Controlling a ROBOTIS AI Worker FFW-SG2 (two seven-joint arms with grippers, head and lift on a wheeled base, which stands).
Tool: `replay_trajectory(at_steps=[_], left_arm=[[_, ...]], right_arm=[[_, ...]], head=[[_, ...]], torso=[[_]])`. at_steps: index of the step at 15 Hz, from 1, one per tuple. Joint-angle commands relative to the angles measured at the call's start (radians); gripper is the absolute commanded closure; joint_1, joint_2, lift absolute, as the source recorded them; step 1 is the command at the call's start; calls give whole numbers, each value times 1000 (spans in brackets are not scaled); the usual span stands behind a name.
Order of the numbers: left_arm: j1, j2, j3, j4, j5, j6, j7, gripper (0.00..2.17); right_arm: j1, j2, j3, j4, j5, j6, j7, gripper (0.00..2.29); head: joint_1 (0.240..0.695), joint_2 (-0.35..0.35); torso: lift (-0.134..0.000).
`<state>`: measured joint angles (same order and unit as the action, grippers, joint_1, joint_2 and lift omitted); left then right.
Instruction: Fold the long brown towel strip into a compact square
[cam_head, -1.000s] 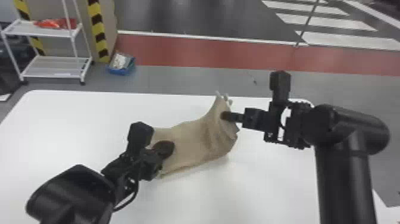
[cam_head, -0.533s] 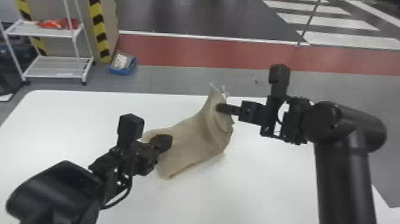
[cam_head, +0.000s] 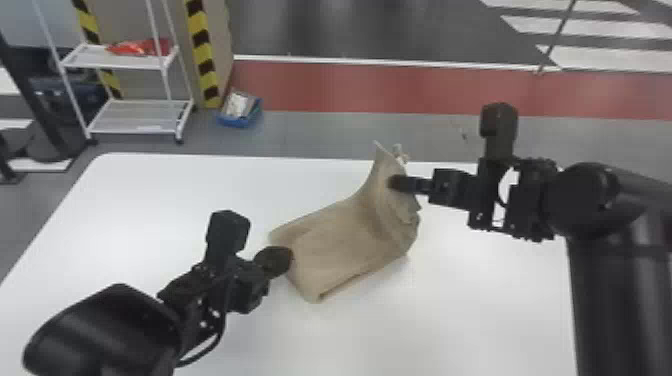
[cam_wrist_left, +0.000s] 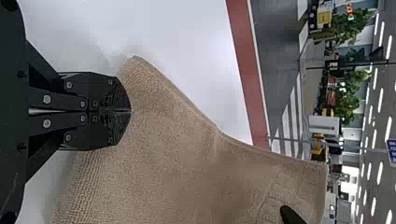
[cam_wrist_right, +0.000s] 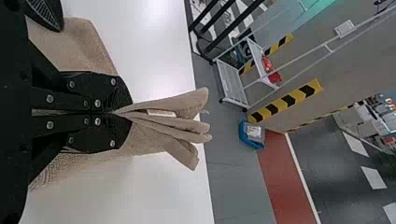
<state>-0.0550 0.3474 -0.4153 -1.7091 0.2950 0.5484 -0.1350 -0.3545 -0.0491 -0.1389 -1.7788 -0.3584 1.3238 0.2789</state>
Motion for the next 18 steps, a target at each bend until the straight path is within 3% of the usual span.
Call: replay_trajectory(at_steps=[1, 10, 18], left_arm=[[-16, -16, -10, 19, -1, 0, 0, 1858], [-66, -74, -48, 83, -20, -15, 2, 1858], [-72, -70, -51, 86, -20, -27, 2, 1858]], right_arm=[[-11, 0, 13, -11, -8, 50, 6, 1480], [-11, 25, 122, 15, -17, 75, 19, 1480], [-9, 34, 216, 88, 35, 71, 19, 1480]], head=[[695, -69], [695, -48], [695, -13]], torso=[[-124], [-124], [-124]])
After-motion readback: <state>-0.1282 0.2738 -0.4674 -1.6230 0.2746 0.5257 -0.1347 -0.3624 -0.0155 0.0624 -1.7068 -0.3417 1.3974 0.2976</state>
